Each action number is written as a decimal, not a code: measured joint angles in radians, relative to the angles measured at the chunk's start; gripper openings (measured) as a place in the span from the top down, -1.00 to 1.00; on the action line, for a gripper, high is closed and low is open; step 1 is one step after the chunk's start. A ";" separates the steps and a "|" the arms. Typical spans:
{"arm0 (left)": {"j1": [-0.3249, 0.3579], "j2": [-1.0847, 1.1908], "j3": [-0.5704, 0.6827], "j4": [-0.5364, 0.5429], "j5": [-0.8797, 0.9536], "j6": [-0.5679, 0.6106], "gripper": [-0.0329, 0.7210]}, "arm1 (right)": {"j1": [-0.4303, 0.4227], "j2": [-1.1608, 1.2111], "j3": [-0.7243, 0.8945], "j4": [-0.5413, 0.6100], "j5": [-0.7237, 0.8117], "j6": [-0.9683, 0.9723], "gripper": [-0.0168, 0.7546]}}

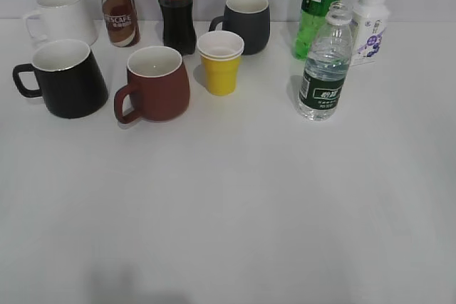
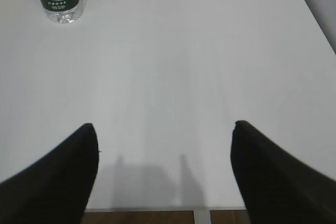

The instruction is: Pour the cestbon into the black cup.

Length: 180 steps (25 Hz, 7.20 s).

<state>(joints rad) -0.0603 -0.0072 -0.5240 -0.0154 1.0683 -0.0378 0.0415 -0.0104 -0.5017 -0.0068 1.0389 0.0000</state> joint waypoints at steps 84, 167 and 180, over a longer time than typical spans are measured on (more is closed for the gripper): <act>0.078 1.897 0.056 0.088 -2.199 0.000 0.05 | 0.000 0.000 0.000 0.018 0.000 0.000 -0.57; 0.076 1.454 -0.020 0.241 -1.843 -0.064 0.79 | 0.504 1.435 0.155 0.518 -1.784 -0.340 -0.60; 0.076 1.454 -0.020 0.281 -1.843 -0.064 0.79 | 0.505 1.748 -0.100 0.534 -1.794 -0.225 -0.67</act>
<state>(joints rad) 0.0162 1.4473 -0.5438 0.2659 -0.7751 -0.1020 0.5464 1.7378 -0.6012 0.5275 -0.7549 -0.2250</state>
